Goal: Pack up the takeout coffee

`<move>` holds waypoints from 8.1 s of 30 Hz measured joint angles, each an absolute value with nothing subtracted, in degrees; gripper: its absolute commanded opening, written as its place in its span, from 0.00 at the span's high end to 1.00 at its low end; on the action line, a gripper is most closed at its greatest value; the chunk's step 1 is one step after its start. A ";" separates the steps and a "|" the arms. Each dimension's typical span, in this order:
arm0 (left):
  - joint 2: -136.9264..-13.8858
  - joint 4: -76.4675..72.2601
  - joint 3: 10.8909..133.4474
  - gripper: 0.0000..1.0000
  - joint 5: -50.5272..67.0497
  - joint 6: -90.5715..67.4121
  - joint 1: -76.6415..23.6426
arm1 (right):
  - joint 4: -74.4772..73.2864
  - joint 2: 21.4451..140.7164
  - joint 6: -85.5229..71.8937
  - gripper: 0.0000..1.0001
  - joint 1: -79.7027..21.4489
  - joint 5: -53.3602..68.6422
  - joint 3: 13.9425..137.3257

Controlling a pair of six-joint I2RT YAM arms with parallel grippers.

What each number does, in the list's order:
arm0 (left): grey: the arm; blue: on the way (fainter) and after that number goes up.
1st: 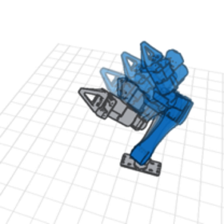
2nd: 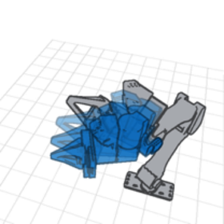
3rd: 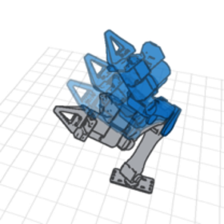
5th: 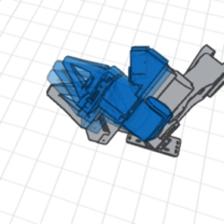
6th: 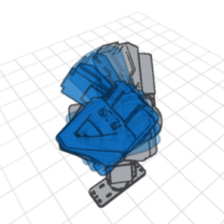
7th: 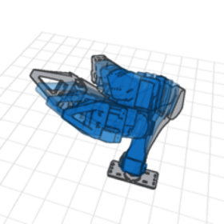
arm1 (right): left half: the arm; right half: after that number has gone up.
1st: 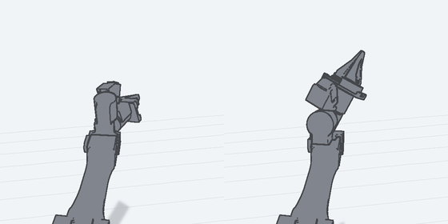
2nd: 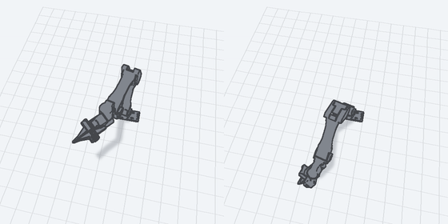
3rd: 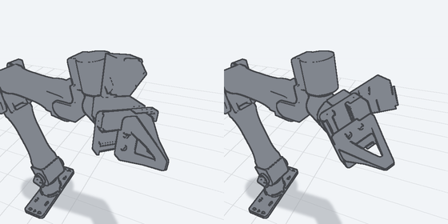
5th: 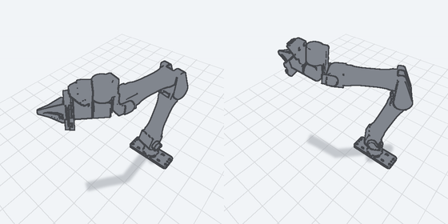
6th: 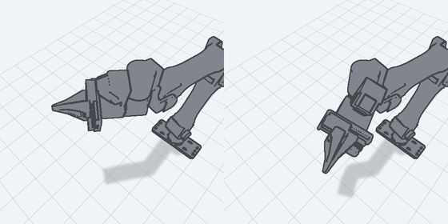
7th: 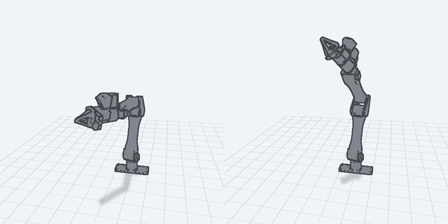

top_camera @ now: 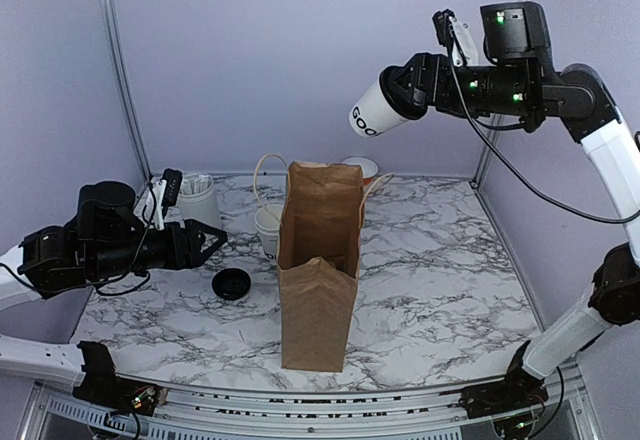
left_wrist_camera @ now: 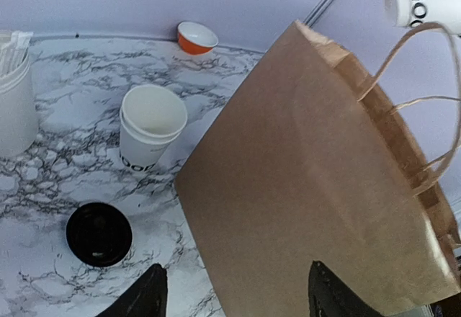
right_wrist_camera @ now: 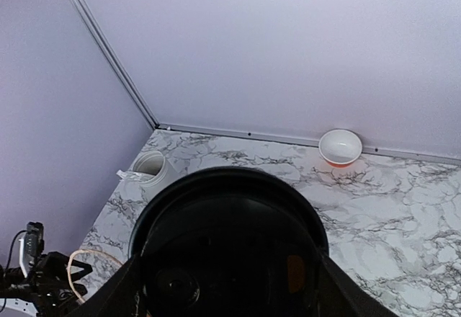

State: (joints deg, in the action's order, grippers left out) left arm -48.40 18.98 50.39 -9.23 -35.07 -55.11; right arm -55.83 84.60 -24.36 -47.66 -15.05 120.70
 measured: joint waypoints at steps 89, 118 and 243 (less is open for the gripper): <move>-79.59 3.53 57.89 0.49 4.54 -32.77 -62.98 | -76.99 94.70 -33.23 0.38 -58.76 -20.29 114.02; -84.51 9.47 84.73 0.54 1.32 -35.14 -58.92 | -71.50 92.71 -32.88 0.41 -55.77 -14.94 107.28; -74.91 7.55 71.79 1.00 -6.44 -36.86 -61.80 | -69.30 97.32 -33.45 0.42 -55.09 -3.27 89.30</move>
State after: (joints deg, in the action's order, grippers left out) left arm -74.91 7.55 71.79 -6.44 -36.86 -61.80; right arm -69.30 97.32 -33.45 -55.09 -3.27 89.30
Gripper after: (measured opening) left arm 0.019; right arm 0.682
